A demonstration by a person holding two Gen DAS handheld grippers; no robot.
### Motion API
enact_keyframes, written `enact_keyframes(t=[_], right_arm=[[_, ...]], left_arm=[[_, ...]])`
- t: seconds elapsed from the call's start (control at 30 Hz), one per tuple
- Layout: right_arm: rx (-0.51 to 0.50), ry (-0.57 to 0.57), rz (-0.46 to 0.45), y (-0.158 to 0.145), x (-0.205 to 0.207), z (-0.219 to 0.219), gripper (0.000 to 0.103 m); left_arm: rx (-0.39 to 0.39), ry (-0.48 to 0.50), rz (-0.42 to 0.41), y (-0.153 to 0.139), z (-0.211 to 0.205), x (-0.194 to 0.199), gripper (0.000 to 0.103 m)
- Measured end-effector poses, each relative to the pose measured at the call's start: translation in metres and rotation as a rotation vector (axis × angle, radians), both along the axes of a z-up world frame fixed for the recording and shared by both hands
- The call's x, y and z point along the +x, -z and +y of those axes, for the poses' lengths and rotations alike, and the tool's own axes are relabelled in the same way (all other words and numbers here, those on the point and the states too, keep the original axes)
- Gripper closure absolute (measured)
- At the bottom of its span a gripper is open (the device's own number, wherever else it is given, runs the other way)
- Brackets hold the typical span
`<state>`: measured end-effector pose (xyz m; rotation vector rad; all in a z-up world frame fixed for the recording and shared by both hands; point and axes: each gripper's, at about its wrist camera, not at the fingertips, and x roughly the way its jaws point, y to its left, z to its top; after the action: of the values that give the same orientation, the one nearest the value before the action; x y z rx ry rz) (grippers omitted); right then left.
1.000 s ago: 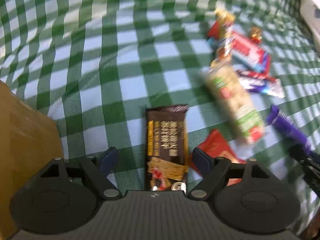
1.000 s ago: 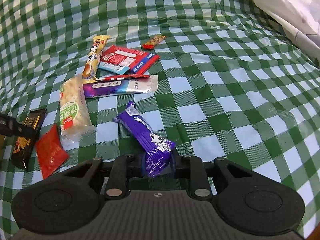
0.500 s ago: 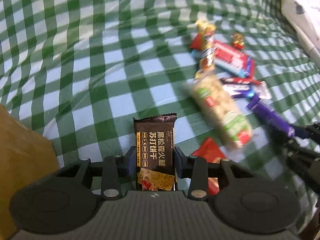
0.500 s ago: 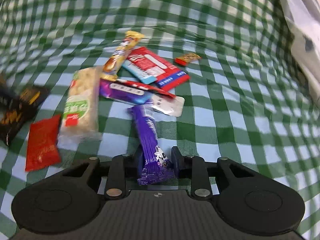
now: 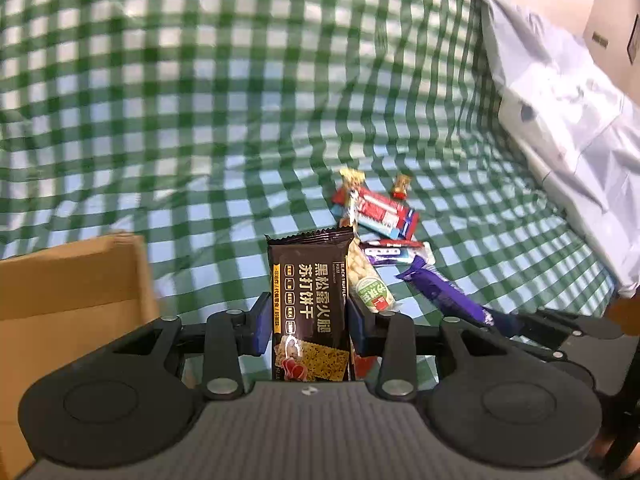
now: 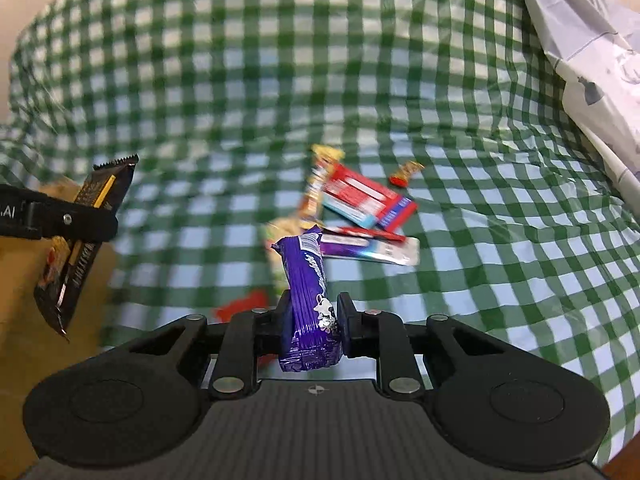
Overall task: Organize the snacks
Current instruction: 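Carry the brown bar in the left tool while the right tool carries the purple bar to the box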
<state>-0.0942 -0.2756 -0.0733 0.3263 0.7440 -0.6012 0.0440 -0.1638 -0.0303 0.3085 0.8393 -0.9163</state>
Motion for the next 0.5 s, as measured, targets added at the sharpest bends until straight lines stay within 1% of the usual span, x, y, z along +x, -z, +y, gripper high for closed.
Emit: enact_keyframes(t=[0.13,0.27,0.37,0.5], right_arm=[[0.034,-0.023,-0.055,-0.034,-0.002,0.039,0.080],[0.054,-0.079,-0.093,-0.062,0.000,0.086,0.080],[0.046,-0.133,-0.111,-0.079,0.004,0.121,0.080],[0.036,-0.197,-0.124,-0.094,0.014,0.161,0.080]], left_arm=[[-0.031,-0.041,-0.009,-0.030,0.053,-0.006,0.060],[-0.052,-0.088,-0.035,-0.049,0.111,-0.013,0.060],[-0.064,-0.137,-0.046,-0.057,0.158,-0.016,0.060],[-0.071,-0.207,-0.043,-0.060,0.213,-0.010,0.060]])
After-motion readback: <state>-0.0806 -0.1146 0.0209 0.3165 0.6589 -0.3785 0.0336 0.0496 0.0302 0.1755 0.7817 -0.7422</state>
